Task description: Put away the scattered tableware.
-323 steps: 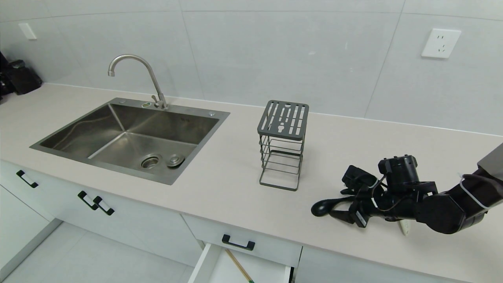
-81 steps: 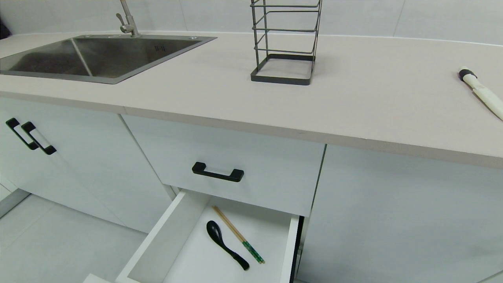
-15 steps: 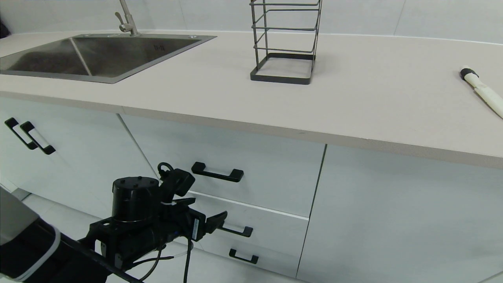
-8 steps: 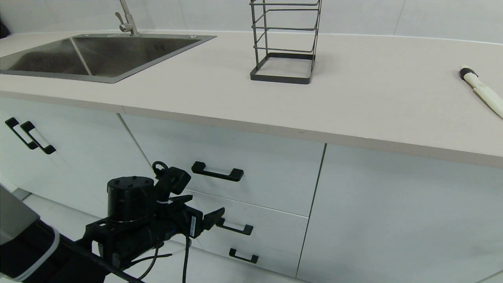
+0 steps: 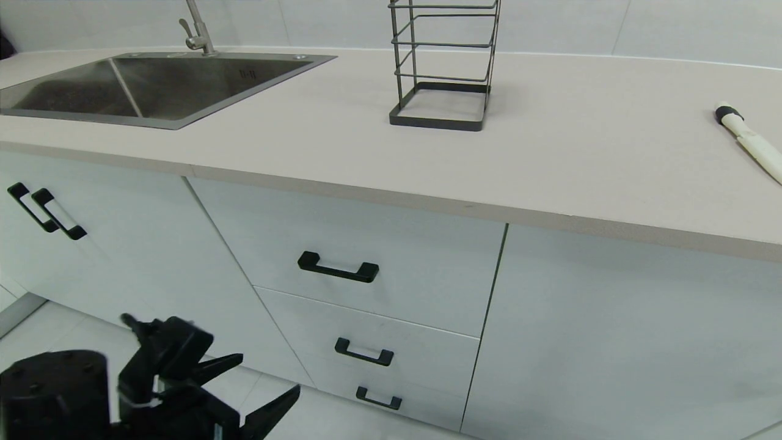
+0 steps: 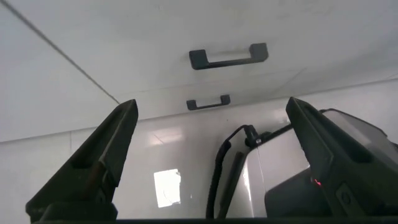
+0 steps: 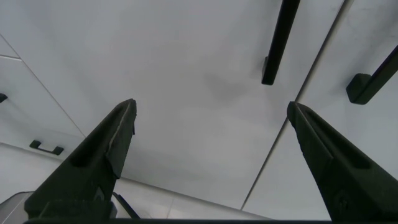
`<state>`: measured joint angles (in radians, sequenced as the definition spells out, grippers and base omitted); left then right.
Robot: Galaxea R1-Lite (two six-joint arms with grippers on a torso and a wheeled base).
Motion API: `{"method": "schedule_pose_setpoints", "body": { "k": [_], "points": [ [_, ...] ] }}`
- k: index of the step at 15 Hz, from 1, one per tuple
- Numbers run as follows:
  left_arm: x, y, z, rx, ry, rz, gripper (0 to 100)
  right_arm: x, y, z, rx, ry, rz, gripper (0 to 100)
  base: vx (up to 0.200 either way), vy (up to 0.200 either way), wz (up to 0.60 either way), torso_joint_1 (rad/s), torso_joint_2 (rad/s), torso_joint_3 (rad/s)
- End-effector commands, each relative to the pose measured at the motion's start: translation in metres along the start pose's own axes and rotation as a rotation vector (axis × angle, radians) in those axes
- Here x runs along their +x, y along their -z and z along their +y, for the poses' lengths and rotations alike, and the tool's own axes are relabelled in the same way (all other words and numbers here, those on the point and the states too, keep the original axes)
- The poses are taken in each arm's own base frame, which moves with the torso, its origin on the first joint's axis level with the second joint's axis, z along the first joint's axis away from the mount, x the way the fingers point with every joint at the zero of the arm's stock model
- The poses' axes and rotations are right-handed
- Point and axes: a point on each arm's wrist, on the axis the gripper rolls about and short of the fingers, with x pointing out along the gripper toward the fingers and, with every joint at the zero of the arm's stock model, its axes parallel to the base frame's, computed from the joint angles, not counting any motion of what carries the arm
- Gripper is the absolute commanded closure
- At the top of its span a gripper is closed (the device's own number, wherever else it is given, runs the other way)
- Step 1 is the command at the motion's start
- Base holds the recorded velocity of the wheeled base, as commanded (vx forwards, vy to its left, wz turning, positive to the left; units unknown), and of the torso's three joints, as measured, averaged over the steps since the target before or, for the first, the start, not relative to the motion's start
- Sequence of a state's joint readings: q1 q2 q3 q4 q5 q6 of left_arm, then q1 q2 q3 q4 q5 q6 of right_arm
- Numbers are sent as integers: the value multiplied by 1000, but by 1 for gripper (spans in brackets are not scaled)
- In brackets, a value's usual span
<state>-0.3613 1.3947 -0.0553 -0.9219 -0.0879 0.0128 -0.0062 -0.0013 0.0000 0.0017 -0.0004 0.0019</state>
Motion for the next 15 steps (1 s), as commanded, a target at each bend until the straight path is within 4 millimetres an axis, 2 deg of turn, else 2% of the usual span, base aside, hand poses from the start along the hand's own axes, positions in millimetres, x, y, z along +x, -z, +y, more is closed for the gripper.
{"method": "schedule_pose_setpoints", "body": {
  "k": [1,5,6,7,8,13,15],
  "points": [
    [-66,7,-6,31,-3,-177,0,0,0,0,0,0,1,0,0,0,0,0,0,0],
    [-102,24,-7,34,-53,-249,0,0,0,0,0,0,1,0,0,0,0,0,0,0],
    [-113,34,-7,28,-85,-266,0,0,0,0,1,0,1,0,0,0,0,0,0,0],
    [-113,34,-7,28,-85,-266,0,0,0,0,1,0,1,0,0,0,0,0,0,0],
    [-123,48,-8,22,-142,-254,0,0,0,0,0,0,1,0,0,0,0,0,0,0],
    [-144,82,-17,15,-267,-346,0,0,0,0,0,0,1,0,0,0,0,0,0,0],
    [-146,86,-18,15,-267,-346,0,0,0,0,-2,0,1,0,0,0,0,0,0,0]
  ]
}}
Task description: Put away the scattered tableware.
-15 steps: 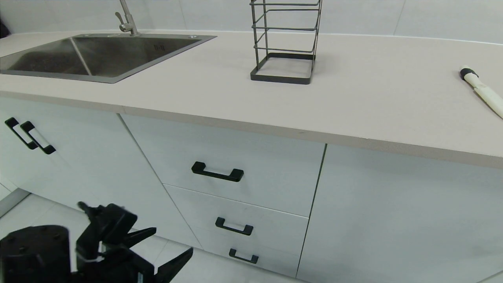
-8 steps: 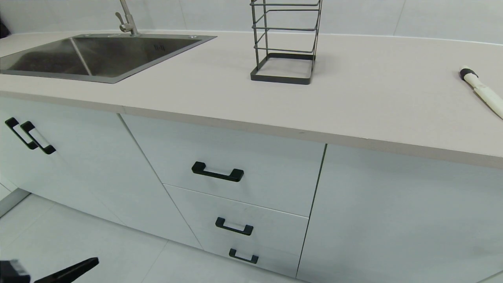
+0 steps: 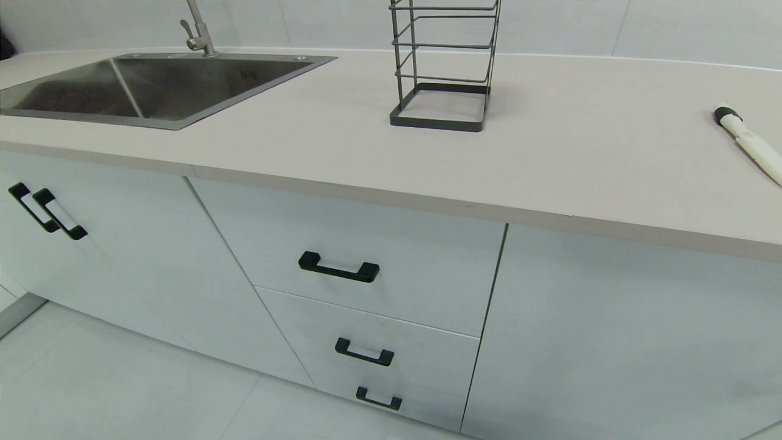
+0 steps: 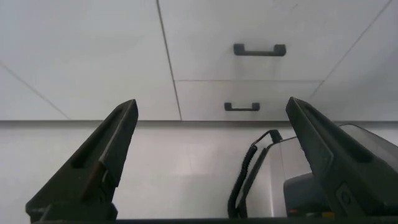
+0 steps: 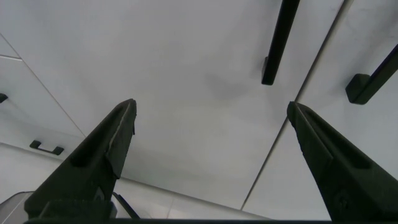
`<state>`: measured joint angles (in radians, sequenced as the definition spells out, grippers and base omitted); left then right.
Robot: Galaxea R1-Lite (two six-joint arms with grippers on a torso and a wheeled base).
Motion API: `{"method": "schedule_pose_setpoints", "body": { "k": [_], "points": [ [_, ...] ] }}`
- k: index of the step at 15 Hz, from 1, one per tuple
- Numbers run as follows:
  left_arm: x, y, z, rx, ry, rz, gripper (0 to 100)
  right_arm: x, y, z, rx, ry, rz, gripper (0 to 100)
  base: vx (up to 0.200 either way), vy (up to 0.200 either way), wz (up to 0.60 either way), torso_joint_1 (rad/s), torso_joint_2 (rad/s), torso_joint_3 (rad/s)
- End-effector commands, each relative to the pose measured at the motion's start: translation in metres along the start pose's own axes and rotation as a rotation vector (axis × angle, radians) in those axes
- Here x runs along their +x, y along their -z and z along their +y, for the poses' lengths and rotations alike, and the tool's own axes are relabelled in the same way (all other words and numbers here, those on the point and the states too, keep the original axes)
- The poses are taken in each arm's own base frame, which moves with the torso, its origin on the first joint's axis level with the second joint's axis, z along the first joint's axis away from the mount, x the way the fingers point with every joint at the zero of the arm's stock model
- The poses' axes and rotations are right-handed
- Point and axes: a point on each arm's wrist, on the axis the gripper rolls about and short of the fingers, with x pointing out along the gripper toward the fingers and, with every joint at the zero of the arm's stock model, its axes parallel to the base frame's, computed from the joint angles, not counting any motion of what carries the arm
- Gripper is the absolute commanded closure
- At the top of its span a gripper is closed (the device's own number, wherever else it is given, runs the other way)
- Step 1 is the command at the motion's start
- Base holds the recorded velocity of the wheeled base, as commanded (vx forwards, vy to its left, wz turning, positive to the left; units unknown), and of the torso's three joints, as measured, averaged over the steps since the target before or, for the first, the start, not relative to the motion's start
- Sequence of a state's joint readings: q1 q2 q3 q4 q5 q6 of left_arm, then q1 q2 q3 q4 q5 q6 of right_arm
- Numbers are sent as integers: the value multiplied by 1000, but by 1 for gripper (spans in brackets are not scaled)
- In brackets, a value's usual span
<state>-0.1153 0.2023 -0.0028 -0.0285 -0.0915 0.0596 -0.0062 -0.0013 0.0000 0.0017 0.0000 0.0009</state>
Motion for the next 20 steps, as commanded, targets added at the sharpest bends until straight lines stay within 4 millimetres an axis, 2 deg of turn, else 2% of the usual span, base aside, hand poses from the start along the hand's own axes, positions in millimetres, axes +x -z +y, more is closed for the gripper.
{"method": "schedule_pose_setpoints", "body": {
  "k": [1,3,5,9,20],
  "points": [
    [-9,2,-1,7,-29,-106,0,0,0,0,1,0,1,0,0,0,0,0,0,0],
    [-10,2,-2,12,-75,-124,0,0,0,0,4,0,1,0,0,0,0,0,0,0],
    [-15,5,-4,34,-123,-195,0,0,0,0,4,0,1,0,0,0,-600,5,2,5],
    [-14,8,-4,19,-161,-165,0,0,0,0,4,2,1,0,0,0,-600,2,0,0],
    [-14,9,-3,-41,-179,-166,0,0,0,0,1,0,1,0,0,0,0,0,0,0]
  ]
}}
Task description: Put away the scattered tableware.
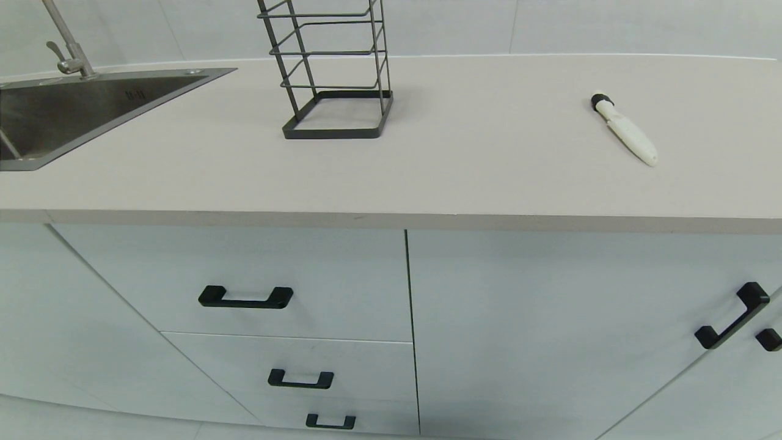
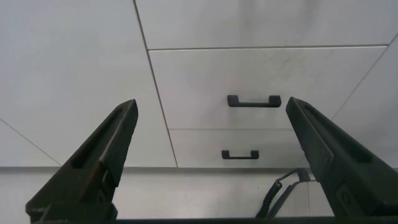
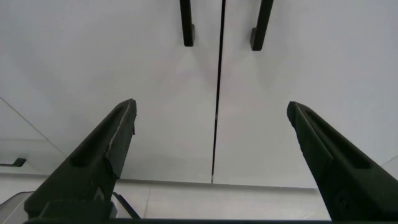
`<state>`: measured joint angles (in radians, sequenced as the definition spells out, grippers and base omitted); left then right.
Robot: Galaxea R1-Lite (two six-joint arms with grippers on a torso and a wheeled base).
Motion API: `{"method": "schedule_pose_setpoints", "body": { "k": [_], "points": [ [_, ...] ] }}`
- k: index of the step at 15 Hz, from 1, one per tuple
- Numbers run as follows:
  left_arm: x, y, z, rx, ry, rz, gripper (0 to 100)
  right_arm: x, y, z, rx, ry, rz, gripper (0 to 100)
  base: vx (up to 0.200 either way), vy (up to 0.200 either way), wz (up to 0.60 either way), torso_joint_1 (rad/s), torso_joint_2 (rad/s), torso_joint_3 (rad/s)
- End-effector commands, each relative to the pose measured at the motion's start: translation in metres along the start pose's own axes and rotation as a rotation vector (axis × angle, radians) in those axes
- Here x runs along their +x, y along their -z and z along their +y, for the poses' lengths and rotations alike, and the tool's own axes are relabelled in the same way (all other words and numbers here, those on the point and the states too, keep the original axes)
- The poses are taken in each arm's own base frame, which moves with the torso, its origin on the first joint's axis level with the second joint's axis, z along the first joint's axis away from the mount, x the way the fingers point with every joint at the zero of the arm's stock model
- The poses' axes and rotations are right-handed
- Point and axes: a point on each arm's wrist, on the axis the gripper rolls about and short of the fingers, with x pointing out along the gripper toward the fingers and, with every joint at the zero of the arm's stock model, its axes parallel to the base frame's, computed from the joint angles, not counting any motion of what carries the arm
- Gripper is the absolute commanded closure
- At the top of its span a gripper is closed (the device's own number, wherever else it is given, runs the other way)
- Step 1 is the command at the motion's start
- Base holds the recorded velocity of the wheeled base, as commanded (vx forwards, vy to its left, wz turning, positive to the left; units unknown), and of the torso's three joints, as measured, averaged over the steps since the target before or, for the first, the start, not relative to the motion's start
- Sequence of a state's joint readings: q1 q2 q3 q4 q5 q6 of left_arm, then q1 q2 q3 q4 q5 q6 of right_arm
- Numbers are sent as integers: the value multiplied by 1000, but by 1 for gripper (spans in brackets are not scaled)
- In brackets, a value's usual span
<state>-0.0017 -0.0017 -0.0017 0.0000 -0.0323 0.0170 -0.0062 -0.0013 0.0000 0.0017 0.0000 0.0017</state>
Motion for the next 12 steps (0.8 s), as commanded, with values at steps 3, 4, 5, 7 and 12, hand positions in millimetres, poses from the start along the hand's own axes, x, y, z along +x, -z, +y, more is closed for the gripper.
{"method": "schedule_pose_setpoints", "body": {
  "k": [3,4,5,7,12],
  "points": [
    [0,0,0,9,0,2,0,0,0,0,0,0,1,0,0,0,0,0,0,0],
    [0,0,0,9,0,2,0,0,0,0,1,0,1,0,0,0,0,0,0,0],
    [0,0,0,7,0,2,0,0,0,0,1,0,1,0,0,0,0,0,0,0],
    [0,0,0,4,-2,2,0,0,0,0,1,0,1,0,0,0,0,0,0,0],
    [0,0,0,1,0,2,0,0,0,0,11,0,1,0,0,0,0,185,-97,-76]
  ]
}}
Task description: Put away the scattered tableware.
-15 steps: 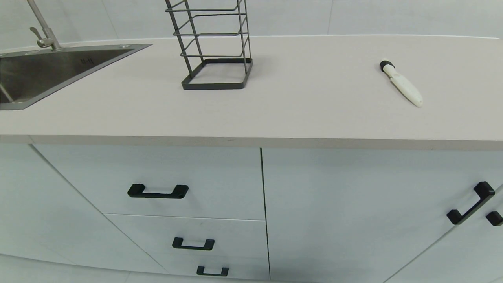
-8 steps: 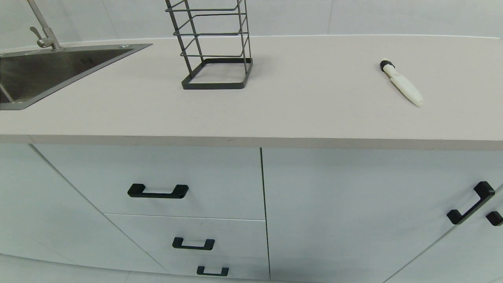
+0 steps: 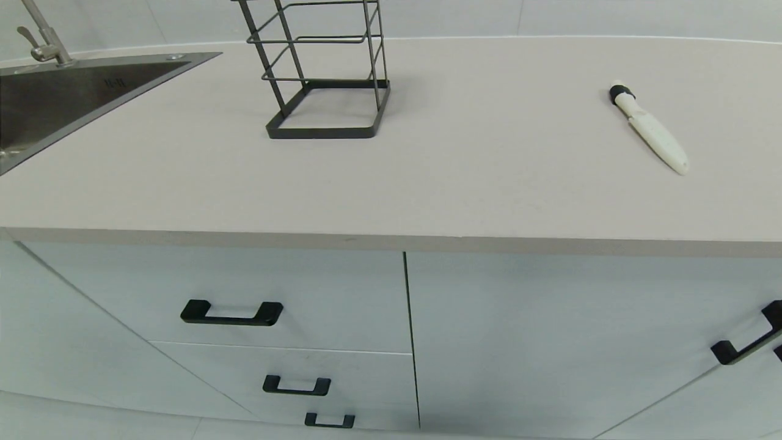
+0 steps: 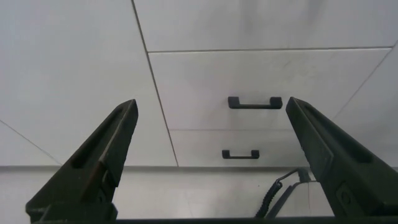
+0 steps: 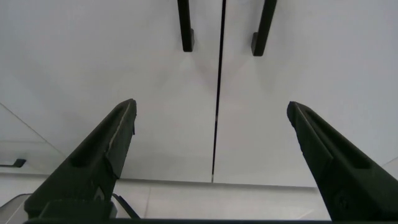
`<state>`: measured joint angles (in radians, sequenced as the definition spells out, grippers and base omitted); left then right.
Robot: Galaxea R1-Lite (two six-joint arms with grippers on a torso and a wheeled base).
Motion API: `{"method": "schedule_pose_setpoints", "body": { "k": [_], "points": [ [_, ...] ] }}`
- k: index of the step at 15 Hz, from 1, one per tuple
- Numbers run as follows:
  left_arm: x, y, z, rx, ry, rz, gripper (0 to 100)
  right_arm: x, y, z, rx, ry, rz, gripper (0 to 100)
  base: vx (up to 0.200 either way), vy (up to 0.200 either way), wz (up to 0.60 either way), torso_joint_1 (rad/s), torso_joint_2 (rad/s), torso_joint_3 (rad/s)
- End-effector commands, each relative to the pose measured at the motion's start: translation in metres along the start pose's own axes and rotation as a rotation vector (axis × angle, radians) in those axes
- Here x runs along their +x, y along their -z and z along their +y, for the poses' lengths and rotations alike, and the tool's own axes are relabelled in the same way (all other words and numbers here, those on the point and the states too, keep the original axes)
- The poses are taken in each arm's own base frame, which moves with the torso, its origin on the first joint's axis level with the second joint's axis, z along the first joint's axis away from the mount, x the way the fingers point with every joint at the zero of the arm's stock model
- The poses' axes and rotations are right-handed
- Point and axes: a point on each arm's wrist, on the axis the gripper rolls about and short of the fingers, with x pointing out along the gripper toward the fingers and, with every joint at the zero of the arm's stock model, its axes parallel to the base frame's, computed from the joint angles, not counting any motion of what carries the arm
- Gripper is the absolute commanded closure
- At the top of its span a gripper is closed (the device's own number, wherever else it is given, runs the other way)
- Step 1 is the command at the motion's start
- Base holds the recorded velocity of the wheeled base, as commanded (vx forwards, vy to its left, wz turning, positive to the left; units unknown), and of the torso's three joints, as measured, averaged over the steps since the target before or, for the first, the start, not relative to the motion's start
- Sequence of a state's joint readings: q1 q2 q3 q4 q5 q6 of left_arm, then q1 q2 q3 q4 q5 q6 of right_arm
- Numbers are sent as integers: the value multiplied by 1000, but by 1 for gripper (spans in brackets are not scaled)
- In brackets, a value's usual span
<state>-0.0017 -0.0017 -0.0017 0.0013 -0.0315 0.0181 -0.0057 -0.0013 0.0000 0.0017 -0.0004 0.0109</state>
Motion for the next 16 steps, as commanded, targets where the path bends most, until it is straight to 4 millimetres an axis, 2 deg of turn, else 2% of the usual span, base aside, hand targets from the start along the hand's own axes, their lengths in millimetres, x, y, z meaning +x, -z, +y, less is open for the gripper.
{"method": "schedule_pose_setpoints", "body": {
  "k": [1,9,12,16],
  "points": [
    [0,0,0,-1,1,1,0,0,0,0,1,0,1,0,0,0,0,256,-242,-183],
    [0,0,0,-1,1,1,0,0,0,0,1,0,1,0,0,0,0,220,-560,-213],
    [0,0,0,-3,1,1,0,0,0,0,1,0,1,0,0,0,0,90,-489,-221],
    [0,0,0,-3,-1,1,0,0,0,0,1,0,1,0,0,0,0,370,-483,-232]
  ]
}}
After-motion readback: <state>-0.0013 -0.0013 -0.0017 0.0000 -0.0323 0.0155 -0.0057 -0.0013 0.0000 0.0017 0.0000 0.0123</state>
